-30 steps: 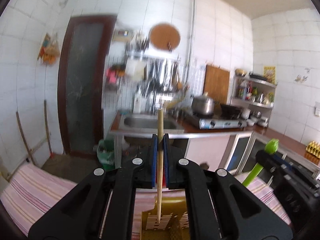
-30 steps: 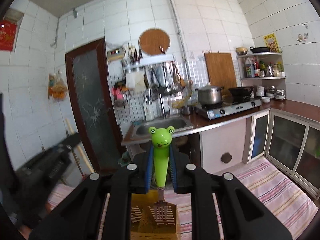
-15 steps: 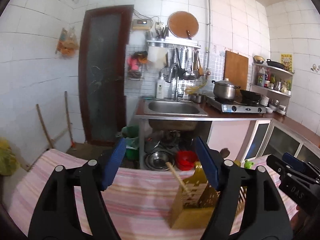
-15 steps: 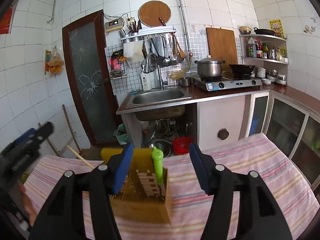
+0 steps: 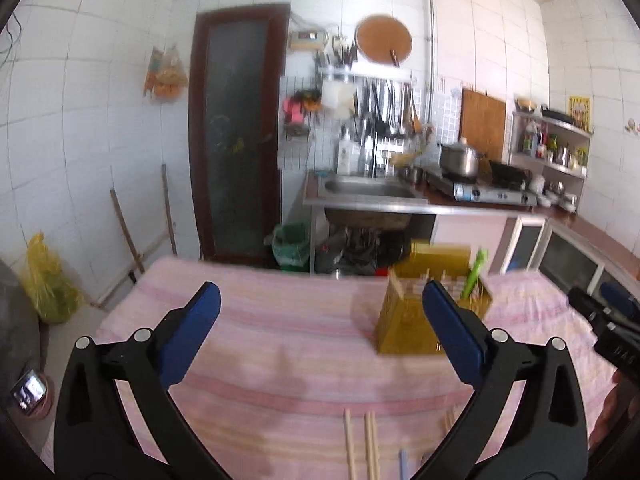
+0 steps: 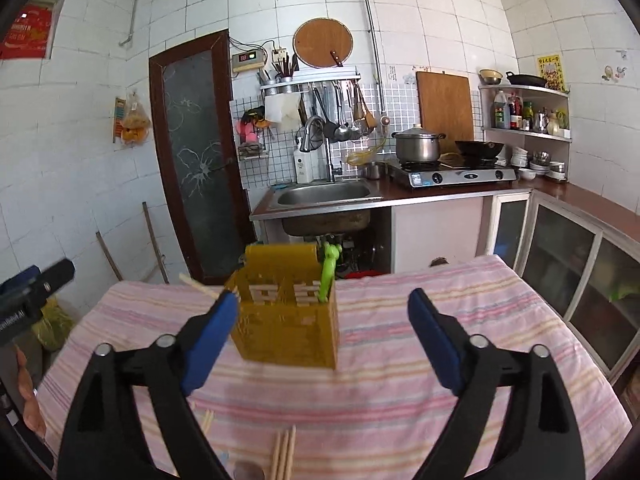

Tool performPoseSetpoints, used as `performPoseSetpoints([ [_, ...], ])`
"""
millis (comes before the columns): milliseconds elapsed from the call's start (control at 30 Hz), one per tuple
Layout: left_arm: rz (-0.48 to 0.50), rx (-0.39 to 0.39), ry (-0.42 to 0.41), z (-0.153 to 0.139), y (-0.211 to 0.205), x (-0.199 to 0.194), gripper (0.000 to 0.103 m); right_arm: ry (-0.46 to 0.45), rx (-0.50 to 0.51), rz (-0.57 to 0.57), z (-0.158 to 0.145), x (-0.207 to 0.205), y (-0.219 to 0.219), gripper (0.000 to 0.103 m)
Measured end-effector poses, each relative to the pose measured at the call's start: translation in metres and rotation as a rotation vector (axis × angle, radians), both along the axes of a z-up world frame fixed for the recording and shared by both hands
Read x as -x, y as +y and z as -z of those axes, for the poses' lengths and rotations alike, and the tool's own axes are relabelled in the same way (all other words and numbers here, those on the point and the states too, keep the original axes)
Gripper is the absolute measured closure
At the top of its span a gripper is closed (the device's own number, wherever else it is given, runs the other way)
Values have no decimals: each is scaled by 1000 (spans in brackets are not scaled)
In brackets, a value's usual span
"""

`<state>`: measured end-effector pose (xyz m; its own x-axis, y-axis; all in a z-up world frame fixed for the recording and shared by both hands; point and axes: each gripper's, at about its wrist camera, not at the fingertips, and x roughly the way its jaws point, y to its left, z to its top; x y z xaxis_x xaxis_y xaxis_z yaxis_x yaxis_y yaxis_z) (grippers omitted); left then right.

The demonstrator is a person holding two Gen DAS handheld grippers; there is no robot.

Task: Organize utensils
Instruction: 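Move both open tools back down to the chopsticks on the table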

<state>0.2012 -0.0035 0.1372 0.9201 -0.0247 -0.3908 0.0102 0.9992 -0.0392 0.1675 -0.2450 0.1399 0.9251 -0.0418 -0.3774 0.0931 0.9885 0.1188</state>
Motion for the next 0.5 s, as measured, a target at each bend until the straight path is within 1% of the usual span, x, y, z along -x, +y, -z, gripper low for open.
performPoseSetpoints([
  [100,-9,-27,42,28,4,11,5,33,18,-3,19,13,5,11],
  [167,-21,-48,82,53,6,14,5,71,2,-6,36,14,5,11],
  [200,-18,-49,99,60,7,14,5,88,-7,-7,43,13,5,11],
  [300,-4,-29,184,90,14,9,5,147,-25,1,70,10,5,11],
  [433,6,20,249,122,25,-1,5,215,-22,19,102,2,5,11],
  [500,19,25,287,137,25,-7,5,246,-19,26,114,-2,6,11],
])
